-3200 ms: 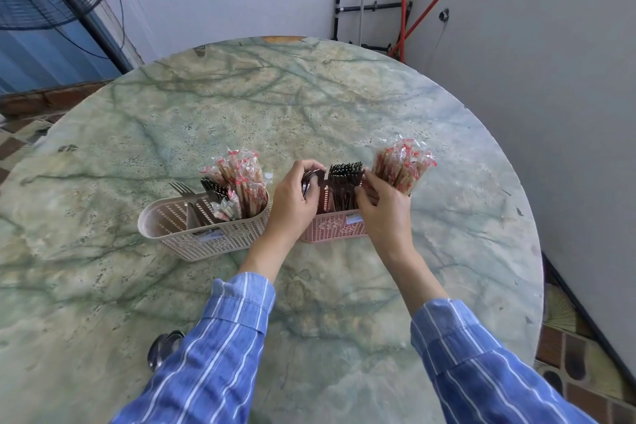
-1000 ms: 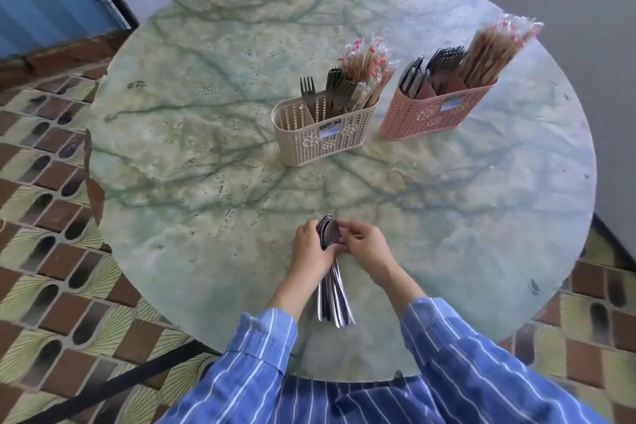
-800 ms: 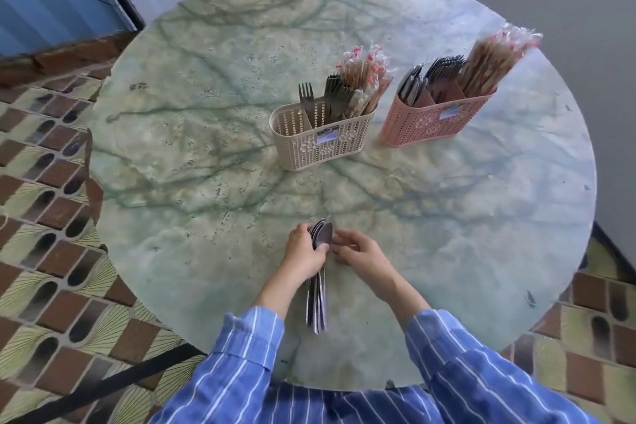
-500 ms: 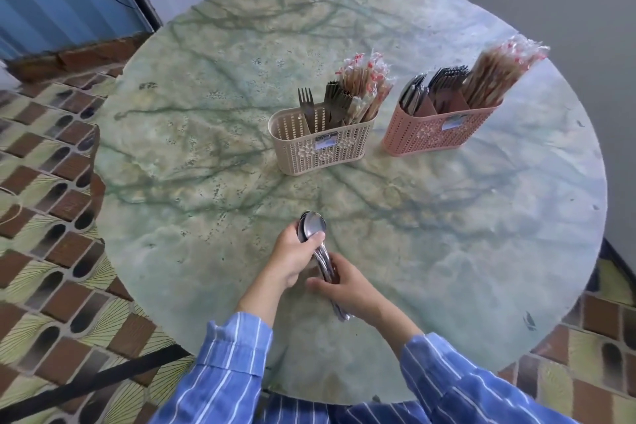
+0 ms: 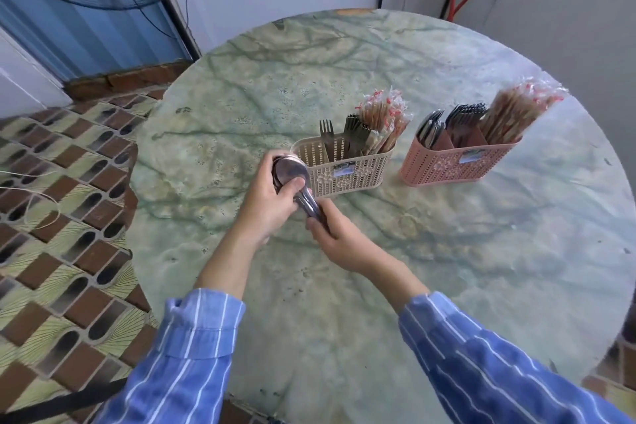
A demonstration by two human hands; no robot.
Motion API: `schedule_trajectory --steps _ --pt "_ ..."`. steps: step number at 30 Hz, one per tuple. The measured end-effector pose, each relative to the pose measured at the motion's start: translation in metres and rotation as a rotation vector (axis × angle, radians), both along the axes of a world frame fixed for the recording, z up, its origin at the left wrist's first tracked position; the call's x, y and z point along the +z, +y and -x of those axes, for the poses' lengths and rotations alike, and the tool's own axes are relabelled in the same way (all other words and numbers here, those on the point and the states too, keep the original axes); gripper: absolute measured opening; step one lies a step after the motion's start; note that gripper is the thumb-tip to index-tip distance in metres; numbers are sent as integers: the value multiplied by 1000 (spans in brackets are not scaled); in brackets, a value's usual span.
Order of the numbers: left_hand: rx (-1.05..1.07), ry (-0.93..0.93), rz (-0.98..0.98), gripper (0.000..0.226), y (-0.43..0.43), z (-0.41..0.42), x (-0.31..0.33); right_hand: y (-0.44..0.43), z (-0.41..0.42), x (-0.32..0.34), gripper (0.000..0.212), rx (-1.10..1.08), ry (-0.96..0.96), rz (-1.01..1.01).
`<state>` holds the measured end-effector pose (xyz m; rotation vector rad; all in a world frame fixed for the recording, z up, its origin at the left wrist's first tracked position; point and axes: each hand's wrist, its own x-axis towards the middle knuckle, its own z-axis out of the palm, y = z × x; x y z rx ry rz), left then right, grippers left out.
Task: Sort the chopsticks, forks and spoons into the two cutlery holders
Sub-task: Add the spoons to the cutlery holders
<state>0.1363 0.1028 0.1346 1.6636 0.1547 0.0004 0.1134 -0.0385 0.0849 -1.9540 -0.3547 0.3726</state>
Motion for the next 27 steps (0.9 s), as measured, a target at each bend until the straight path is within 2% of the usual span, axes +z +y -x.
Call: schedule_trajectory --steps 2,5,10,15,21,27 --pt "1 -71 -2 39 9 -27 26 8 -30 22 23 -1 -45 -42" --pt "-12 -141 7 35 24 -63 49 19 -69 40 32 -34 -186 4" --pt "-26 -292 -29 39 35 -101 56 30 -111 44 36 -316 -344 80" --pt "-93 -432 -273 31 37 -115 27 44 -122 30 33 -418 -330 175" --pt "-129 -364 -312 30 32 -112 -16 48 -111 2 31 -424 -314 374" --pt "-174 -273 -321 33 33 -112 -49 43 -101 -9 23 -467 -452 351"
